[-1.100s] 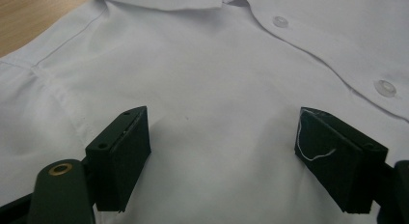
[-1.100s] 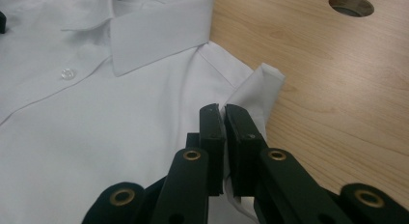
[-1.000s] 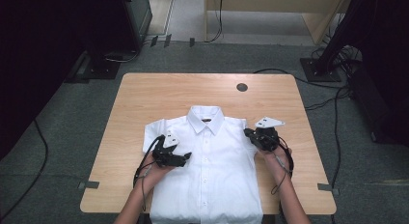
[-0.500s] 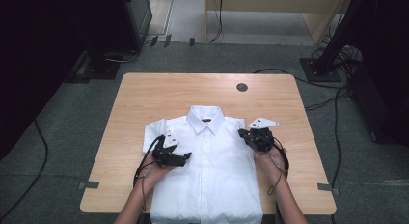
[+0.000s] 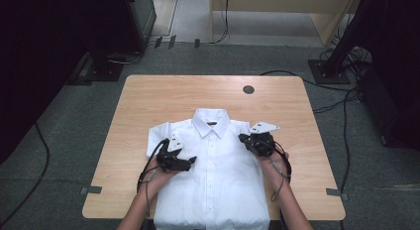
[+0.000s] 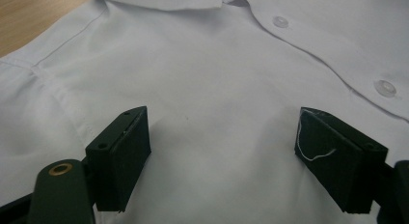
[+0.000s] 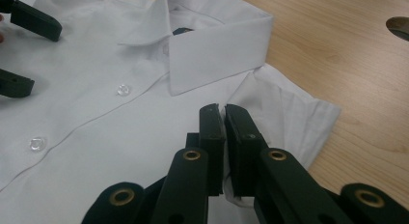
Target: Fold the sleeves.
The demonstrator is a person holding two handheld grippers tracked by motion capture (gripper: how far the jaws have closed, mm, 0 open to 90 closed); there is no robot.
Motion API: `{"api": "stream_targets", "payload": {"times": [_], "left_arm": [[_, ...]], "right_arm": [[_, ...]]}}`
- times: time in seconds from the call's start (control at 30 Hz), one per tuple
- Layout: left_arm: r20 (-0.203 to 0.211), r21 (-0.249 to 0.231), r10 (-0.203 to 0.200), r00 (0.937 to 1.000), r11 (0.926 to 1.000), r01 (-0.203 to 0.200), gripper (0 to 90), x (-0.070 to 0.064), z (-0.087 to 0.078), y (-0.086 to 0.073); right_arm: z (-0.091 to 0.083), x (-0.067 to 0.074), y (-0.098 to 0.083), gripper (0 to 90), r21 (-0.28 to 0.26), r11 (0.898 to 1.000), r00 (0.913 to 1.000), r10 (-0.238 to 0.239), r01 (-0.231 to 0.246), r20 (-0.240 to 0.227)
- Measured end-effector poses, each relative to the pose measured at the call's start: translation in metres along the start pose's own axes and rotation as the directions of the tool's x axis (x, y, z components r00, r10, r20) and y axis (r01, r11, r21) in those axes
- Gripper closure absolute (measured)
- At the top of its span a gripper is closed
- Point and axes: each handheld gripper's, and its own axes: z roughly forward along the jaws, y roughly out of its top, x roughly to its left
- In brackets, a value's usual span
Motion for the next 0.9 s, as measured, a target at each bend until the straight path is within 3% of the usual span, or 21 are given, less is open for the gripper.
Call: {"api": "stream_targets", "payload": {"times": [0.67,0.9], "left_arm": [[0.000,0.002,0.002,1.0000,1.0000,-0.002,19.9,0.000,0.000,0.000],[0.000,0.002,0.002,1.0000,1.0000,-0.002,19.9,0.000,0.000,0.000]], "right_arm": [[0.014,0.020,0.004,86.9,0.024,0.999,0.9991,-0.029,0.029,-0.030],[0.017,0.023,0.006,75.5,0.038,0.999,0.9978,-0.027,0.029,-0.060]]}}
